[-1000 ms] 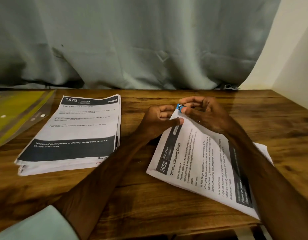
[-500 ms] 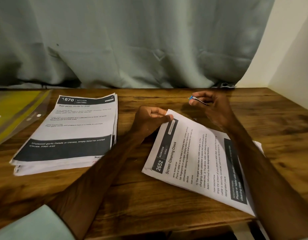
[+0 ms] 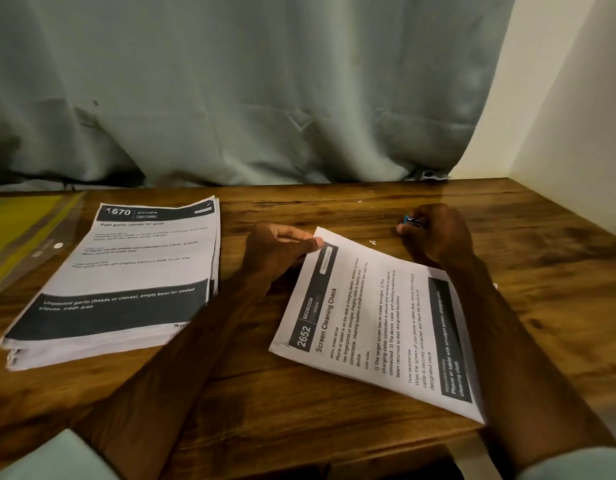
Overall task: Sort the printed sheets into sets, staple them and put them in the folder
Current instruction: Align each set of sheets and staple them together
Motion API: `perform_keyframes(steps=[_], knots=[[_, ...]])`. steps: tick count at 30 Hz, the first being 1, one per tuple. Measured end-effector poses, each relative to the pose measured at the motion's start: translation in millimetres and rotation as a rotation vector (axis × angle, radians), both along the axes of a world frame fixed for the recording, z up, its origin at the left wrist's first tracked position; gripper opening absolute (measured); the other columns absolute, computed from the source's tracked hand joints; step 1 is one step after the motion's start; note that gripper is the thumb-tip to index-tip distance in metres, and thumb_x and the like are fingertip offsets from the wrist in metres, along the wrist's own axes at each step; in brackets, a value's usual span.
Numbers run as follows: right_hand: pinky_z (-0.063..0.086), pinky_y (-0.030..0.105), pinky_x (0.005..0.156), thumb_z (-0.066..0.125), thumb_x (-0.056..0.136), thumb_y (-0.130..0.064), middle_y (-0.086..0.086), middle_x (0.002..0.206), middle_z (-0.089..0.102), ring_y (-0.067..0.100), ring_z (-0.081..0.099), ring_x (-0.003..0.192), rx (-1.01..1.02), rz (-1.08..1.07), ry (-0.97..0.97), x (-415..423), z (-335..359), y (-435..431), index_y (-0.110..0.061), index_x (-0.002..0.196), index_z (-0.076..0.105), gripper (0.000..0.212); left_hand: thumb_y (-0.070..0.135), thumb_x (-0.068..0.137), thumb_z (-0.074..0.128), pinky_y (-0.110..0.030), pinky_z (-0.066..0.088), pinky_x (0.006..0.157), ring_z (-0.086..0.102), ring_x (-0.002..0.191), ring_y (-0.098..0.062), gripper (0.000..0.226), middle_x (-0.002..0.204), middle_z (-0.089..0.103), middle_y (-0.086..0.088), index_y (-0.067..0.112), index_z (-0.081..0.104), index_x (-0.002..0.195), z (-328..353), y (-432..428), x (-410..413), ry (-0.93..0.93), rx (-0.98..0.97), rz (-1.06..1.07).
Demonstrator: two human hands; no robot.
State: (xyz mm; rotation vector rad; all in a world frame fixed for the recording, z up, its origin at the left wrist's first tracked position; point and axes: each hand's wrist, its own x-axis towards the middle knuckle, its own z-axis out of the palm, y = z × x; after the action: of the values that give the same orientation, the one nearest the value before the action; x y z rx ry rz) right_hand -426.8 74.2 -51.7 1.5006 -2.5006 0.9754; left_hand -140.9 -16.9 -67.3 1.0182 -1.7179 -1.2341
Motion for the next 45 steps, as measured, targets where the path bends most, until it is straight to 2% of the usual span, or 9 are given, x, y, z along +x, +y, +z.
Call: perform_keyframes(steps=[8,13,18,23,26,29,34,37,45], knots=[[0.054,0.046,0.087,0.078,0.085,-0.039,0.007,0.102,0.072,0.026,0.065,0.097,-0.038,-0.129,-0.098,-12.1,-11.6,2.1,-0.017,0.109,0.070,0.033,0.025,0.091,0.075,-0.034,0.062,0.078,0.076,0.084,-0.020,0.022,0.096,0.078,-0.006,0.007,0.073,0.104,2.2,7.8,-2.5,-0.015,0.060,-0.080],[0.039,0.054,0.105,0.072,0.090,-0.043,0.009,0.116,0.067,0.030,0.059,0.112,0.043,-0.155,-0.120,-10.4,-12.5,0.6,-0.018,0.115,0.065,0.036,0.024,0.097,0.068,-0.028,0.059,0.069,0.075,0.080,-0.020,0.020,0.095,0.077,-0.005,0.006,0.071,0.105,0.4,9.3,-3.1,-0.039,-0.013,-0.105],[0.047,0.051,0.105,0.077,0.086,-0.042,0.009,0.138,0.060,0.030,0.056,0.127,-0.098,-0.016,-0.107,10.8,1.8,-0.8,-0.015,0.140,0.053,0.065,0.024,0.095,0.069,-0.024,0.057,0.067,0.074,0.077,-0.020,0.020,0.092,0.077,-0.006,0.005,0.070,0.102,0.1,8.5,-5.2,-0.044,-0.121,-0.089],[0.055,0.029,0.082,0.068,0.092,-0.041,-0.010,0.098,0.076,0.002,0.070,0.090,0.022,0.513,-0.231,57.5,17.2,1.5,-0.022,0.104,0.076,0.024,0.025,0.094,0.072,-0.032,0.061,0.067,0.075,0.075,-0.019,0.015,0.091,0.077,-0.005,0.011,0.069,0.101,1.6,7.1,-8.8,-0.012,-0.201,-0.054],[0.049,0.030,0.069,0.054,0.098,-0.054,0.004,0.075,0.074,0.022,0.070,0.067,0.075,0.569,-0.332,65.7,25.0,9.7,-0.008,0.085,0.075,0.052,0.025,0.094,0.072,-0.021,0.058,0.059,0.072,0.068,-0.009,0.012,0.087,0.076,0.000,0.014,0.069,0.099,0.9,7.4,-10.3,-0.019,-0.257,-0.020],[0.048,0.031,0.068,0.052,0.099,-0.053,-0.003,0.067,0.073,0.010,0.066,0.057,0.146,0.555,-0.385,61.8,30.8,15.3,-0.015,0.075,0.073,0.050,0.024,0.094,0.073,-0.024,0.058,0.061,0.074,0.072,-0.016,0.015,0.088,0.077,-0.004,0.011,0.070,0.100,-2.2,6.8,-11.7,-0.014,-0.273,-0.010],[0.060,0.034,0.070,0.068,0.094,-0.035,0.003,0.095,0.079,0.024,0.077,0.084,0.294,0.624,-0.515,68.1,34.9,20.0,-0.014,0.110,0.072,0.026,0.022,0.094,0.072,-0.029,0.060,0.063,0.075,0.073,-0.017,0.013,0.091,0.077,-0.006,0.010,0.069,0.100,5.1,7.6,-5.9,-0.022,-0.277,-0.072],[0.060,0.028,0.063,0.069,0.095,-0.028,0.008,0.099,0.078,0.027,0.077,0.084,0.256,0.625,-0.632,68.9,39.1,20.2,-0.011,0.114,0.071,0.026,0.024,0.094,0.073,-0.032,0.062,0.065,0.076,0.074,-0.018,0.011,0.092,0.078,-0.005,0.014,0.068,0.097,13.3,8.0,0.7,0.023,-0.226,-0.112],[0.062,0.040,0.084,0.067,0.096,-0.020,0.010,0.116,0.075,0.032,0.074,0.100,0.399,0.704,-0.665,64.1,65.1,41.6,-0.011,0.127,0.067,0.032,0.030,0.089,0.078,-0.052,0.061,0.083,0.076,0.082,-0.035,0.023,0.097,0.079,-0.012,0.013,0.072,0.103,42.6,-0.3,40.7,0.268,0.103,-0.137]])
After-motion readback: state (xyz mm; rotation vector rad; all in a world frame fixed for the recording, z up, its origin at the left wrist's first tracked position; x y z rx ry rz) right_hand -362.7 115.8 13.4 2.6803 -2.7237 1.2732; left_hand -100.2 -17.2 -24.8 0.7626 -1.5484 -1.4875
